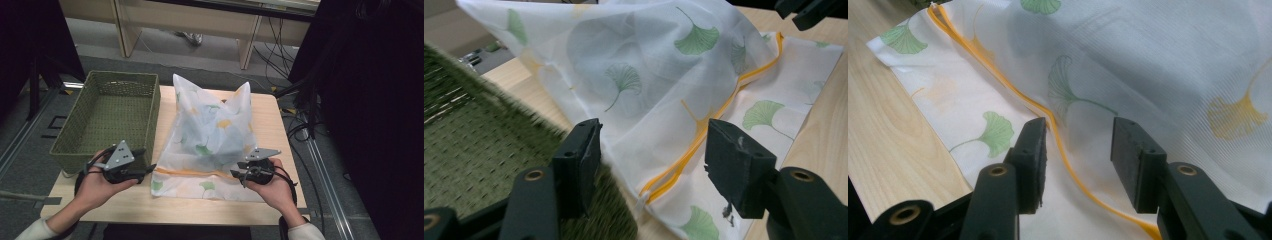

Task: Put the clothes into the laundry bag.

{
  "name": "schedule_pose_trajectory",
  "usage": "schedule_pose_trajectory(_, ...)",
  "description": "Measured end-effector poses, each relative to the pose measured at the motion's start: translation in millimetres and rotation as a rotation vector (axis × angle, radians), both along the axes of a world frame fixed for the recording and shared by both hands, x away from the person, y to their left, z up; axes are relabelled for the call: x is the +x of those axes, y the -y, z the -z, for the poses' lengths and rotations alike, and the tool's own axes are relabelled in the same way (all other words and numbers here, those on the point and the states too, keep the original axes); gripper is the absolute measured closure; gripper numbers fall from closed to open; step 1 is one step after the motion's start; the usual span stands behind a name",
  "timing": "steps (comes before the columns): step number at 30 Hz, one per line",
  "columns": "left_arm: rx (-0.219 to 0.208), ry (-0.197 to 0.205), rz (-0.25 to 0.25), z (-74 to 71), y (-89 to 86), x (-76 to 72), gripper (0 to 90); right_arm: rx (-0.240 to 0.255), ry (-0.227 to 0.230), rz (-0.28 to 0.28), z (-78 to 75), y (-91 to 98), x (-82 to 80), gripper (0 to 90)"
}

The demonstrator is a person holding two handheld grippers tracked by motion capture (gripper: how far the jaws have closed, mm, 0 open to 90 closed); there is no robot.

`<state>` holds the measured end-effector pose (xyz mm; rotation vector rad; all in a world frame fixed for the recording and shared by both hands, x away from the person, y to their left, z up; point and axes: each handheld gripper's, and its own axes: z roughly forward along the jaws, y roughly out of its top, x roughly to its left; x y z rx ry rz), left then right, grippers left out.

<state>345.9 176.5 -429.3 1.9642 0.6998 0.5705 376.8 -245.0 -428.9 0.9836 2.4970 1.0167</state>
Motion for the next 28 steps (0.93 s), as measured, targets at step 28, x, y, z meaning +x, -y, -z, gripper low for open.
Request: schedule_pose_trajectory(28, -0.006, -0.001, -0.013, 18.3, -15.9, -32.4, 38.7, 0.002, 0.002, 0.011, 14.4, 2.7, -6.6, 60.0)
